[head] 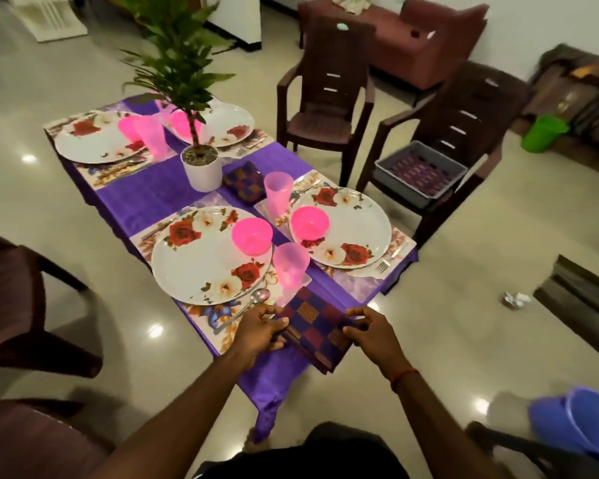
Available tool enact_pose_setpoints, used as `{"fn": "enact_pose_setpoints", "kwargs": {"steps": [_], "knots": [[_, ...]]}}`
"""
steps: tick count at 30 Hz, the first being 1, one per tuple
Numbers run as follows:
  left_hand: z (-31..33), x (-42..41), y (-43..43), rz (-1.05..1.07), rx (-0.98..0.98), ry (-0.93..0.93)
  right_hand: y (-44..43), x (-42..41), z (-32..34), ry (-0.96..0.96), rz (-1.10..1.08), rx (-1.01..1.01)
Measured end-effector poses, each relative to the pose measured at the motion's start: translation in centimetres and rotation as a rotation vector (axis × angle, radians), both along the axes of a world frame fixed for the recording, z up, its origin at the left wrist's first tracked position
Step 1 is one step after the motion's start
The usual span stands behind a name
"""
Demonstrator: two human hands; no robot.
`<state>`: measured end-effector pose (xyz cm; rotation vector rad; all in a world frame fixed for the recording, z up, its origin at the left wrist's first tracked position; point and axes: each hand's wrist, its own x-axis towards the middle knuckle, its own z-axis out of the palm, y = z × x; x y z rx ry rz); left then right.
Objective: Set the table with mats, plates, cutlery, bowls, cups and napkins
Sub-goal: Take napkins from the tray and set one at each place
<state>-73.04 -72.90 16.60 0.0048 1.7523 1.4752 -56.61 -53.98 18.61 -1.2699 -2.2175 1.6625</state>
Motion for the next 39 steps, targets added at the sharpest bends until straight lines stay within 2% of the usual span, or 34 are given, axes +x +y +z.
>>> {"fn": "enact_pose_setpoints", "kwargs": {"steps": [9,15,23,31,34,39], "knots": [[-2.9,-0.3,3.0,0.108,-0.045,-0.08,1.1,-0.3,-1.6,-0.099,-0.035,0.101],[-3.3,-0.9,5.4,0.284,-0.089,-0.072,3.4,-1.9,-3.3,-0.092,0.0,0.09],[-4.2,-0.5,6.8,0.461,-0.142,-0.058,5.7,-2.4,-5.3,-0.106,0.133,0.095],[-4.0,1.0,6.8,0.498,-0.229,0.014,7.6,-2.2,-6.8,-0.115,0.23,0.153],[-3.2,1.7,6.4,0.444,-0.317,0.136,7.6,-2.4,-6.8,-0.109,0.254,0.164],[-2.3,3.9,7.3,0.168,-0.413,0.52,8.9,-2.2,-6.2,-0.088,0.304,0.178]]}}
